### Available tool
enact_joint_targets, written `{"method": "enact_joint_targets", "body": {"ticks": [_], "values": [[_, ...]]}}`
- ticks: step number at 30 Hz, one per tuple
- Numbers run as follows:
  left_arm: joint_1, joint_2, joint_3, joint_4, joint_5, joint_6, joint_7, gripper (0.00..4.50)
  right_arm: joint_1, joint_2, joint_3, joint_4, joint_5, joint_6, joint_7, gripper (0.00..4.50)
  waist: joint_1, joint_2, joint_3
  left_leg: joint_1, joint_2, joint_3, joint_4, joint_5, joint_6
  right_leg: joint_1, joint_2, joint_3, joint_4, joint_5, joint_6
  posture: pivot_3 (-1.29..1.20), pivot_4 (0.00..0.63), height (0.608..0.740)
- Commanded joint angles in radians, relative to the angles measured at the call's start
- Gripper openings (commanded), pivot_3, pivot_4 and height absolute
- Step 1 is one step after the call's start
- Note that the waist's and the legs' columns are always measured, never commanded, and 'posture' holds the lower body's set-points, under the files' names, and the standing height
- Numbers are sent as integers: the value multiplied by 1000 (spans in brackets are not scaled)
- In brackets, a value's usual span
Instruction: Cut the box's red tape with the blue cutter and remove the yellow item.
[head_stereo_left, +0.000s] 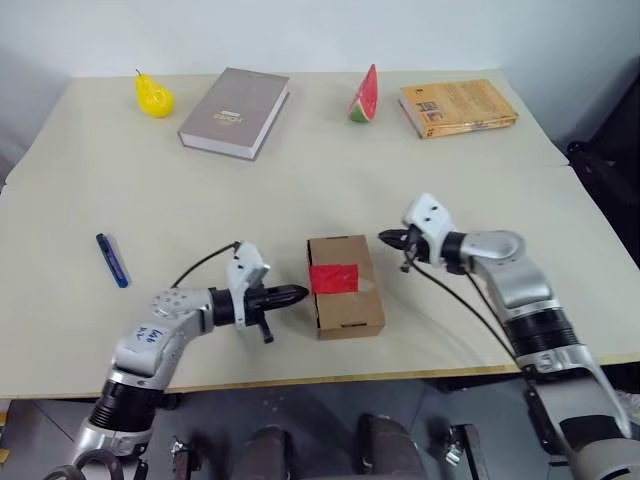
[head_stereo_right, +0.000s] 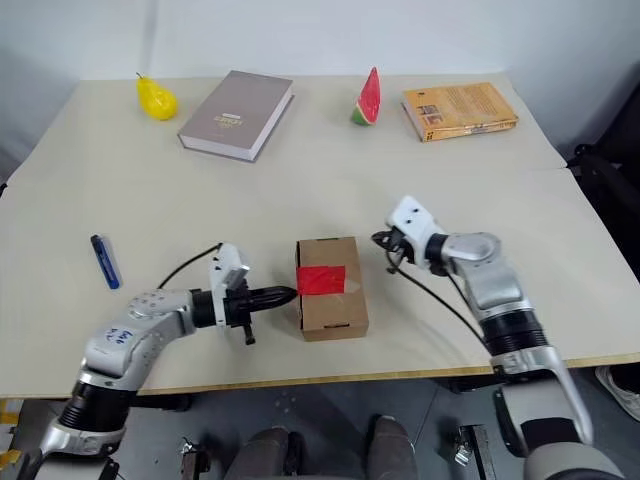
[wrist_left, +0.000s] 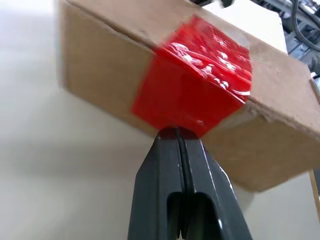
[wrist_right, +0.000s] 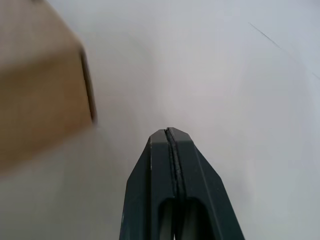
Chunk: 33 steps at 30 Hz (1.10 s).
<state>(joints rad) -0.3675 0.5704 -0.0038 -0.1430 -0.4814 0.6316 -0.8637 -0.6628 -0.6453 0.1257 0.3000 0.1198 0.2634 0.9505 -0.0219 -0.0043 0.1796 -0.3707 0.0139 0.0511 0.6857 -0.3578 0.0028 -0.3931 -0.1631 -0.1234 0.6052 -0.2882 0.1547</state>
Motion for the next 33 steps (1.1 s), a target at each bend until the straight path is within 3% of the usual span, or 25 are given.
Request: {"method": "enact_joint_targets", "body": {"ticks": [1,5,11,17,21,27,33], "values": [[-94,13,97,85,-42,-32,-21,0,96,-99,-4,-182,81,126,156,16,8,0,0,0,0,0,0,0,0,0,0,0,0,0,0,0,150,740],[-293,-62,50,352,91,-158,59,0,288,-227,26,-446,193,293,305,16,36,0,0,0,-1,0,1,0,1,2,0,-1,-1,0,0,0,150,740],[-397,-194,-60,616,236,-359,68,0,336,-164,73,-581,220,371,235,16,42,-1,0,0,-1,4,5,0,1,2,0,0,-2,0,0,0,150,740],[-477,-277,-86,777,277,-491,12,0,339,-104,95,-657,265,435,196,16,46,-2,1,-4,-1,3,8,0,1,1,0,-1,-2,0,0,0,150,740],[-438,-289,-68,745,224,-521,-101,0,292,-66,41,-600,248,439,102,16,45,-2,1,-4,-1,3,9,0,1,1,0,-2,-2,0,1,0,150,740],[-278,-225,-57,551,171,-397,-178,0,194,-110,-16,-506,239,472,60,16,35,-2,1,-4,0,3,9,0,1,0,0,-2,-1,0,0,0,150,740],[-141,-138,-26,353,186,-310,-92,0,157,-127,-12,-400,170,380,36,16,38,-2,1,-4,0,2,10,0,1,1,0,-2,0,0,0,0,150,740]]}}
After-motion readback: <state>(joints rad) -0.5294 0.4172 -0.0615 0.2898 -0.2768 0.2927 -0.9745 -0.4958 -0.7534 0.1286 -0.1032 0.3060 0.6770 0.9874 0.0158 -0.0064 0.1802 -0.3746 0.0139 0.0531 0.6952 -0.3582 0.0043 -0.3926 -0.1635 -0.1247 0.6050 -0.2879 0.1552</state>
